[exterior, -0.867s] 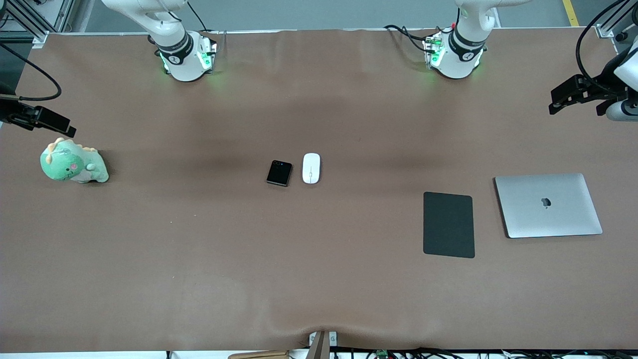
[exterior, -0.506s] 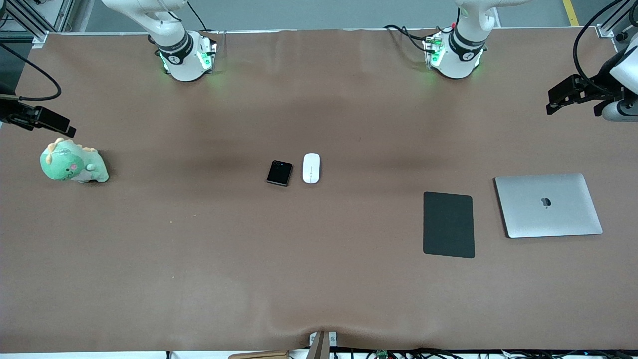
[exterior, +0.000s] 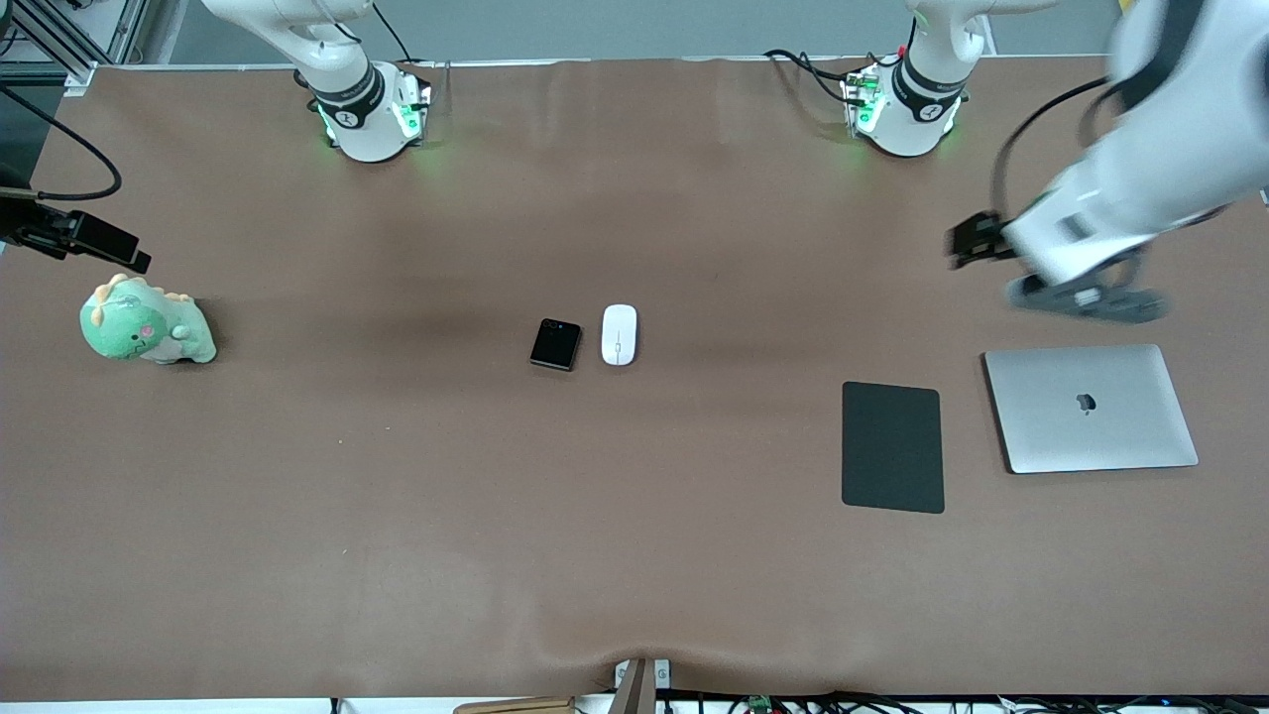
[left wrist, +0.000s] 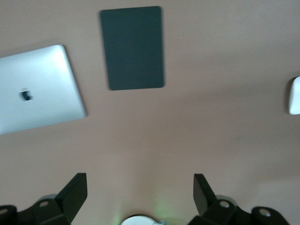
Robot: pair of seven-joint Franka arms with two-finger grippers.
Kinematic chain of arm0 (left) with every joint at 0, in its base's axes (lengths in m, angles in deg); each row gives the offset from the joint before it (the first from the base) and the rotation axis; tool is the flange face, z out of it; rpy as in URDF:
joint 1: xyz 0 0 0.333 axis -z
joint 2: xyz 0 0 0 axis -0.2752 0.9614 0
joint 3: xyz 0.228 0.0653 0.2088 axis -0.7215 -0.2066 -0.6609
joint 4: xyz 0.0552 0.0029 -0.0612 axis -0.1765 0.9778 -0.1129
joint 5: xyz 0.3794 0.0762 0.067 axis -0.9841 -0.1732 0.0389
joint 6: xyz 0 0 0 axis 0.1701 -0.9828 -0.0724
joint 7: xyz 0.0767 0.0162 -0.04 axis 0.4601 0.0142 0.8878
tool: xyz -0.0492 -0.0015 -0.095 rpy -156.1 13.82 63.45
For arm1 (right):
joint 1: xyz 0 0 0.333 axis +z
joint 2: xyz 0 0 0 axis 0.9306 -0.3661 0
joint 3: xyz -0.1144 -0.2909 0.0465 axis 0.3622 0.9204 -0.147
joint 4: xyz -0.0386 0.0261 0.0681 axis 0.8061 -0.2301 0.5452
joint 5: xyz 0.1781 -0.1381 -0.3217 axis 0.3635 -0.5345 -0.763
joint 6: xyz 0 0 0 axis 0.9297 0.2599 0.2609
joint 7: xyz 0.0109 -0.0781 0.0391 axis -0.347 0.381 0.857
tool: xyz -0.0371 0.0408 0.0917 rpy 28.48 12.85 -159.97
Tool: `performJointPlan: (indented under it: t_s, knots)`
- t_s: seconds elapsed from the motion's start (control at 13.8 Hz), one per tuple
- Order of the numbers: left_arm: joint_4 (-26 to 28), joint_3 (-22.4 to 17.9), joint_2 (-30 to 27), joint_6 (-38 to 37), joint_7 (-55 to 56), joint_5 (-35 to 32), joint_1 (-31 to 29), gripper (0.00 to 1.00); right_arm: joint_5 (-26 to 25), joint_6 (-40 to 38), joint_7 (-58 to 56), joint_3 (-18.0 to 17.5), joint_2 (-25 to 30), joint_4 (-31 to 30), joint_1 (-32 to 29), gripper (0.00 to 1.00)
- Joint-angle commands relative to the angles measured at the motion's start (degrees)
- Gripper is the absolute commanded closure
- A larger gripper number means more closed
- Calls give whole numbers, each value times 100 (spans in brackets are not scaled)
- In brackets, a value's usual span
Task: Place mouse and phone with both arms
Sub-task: 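Move the left gripper toward the white mouse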
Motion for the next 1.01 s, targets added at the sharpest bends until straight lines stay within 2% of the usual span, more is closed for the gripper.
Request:
performJointPlan:
  t_s: [0.0,0.51,0.65,0.94]
  knots:
    - [-149,60,551,332,991,-165,725,0,34,-22,47,-42,49,15,-56,0]
    - [-158,60,1887,1913,3743,-192,2423,0,34,-22,38,-42,49,15,-56,0]
    - [-158,25,2256,2475,4245,-428,2906,0,34,-22,29,-42,49,15,-56,0]
    - [-193,-1,3012,3504,5159,-1026,3461,0,34,-22,29,-42,49,15,-56,0]
